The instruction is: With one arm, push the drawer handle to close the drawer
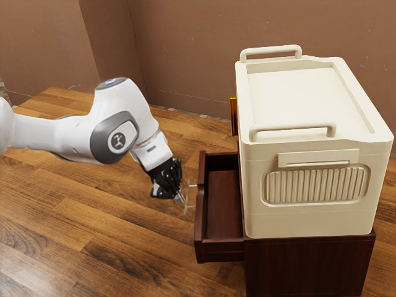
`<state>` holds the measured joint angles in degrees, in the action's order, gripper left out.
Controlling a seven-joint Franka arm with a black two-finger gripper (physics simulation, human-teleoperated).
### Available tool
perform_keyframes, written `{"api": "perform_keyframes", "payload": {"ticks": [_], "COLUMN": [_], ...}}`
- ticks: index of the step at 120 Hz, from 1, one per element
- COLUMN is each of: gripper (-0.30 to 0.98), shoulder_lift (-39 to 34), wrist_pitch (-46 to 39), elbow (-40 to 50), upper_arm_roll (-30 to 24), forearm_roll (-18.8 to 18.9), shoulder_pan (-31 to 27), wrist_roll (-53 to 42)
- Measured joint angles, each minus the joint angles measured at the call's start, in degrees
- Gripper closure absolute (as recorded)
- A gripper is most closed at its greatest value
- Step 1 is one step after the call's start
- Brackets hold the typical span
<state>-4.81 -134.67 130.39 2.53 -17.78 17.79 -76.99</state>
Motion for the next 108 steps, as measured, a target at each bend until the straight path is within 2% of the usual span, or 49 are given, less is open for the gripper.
{"api": "perform_keyframes", "payload": {"ticks": [60, 86, 96, 102, 106, 108], "gripper": [0.78, 0.78, 0.79, 0.79, 0.78, 0.74], "shoulder_lift": [10.7, 11.7, 9.5, 4.0, -0.3, -2.9], "wrist_pitch": [0.1, 0.1, 0.3, 0.4, 0.8, 1.9], "elbow": [-12.1, -13.6, -11.4, -6.7, -3.9, -3.3], "upper_arm_roll": [0.2, 0.4, 3.0, 7.2, 8.6, 8.5], "forearm_roll": [-2.1, -3.3, -3.7, -3.5, -1.8, 0.4], "shoulder_pan": [5.9, 7.1, 9.0, 12.3, 13.1, 13.0], "wrist_roll": [1.1, 1.4, 1.5, 2.2, 3.6, 5.0]}}
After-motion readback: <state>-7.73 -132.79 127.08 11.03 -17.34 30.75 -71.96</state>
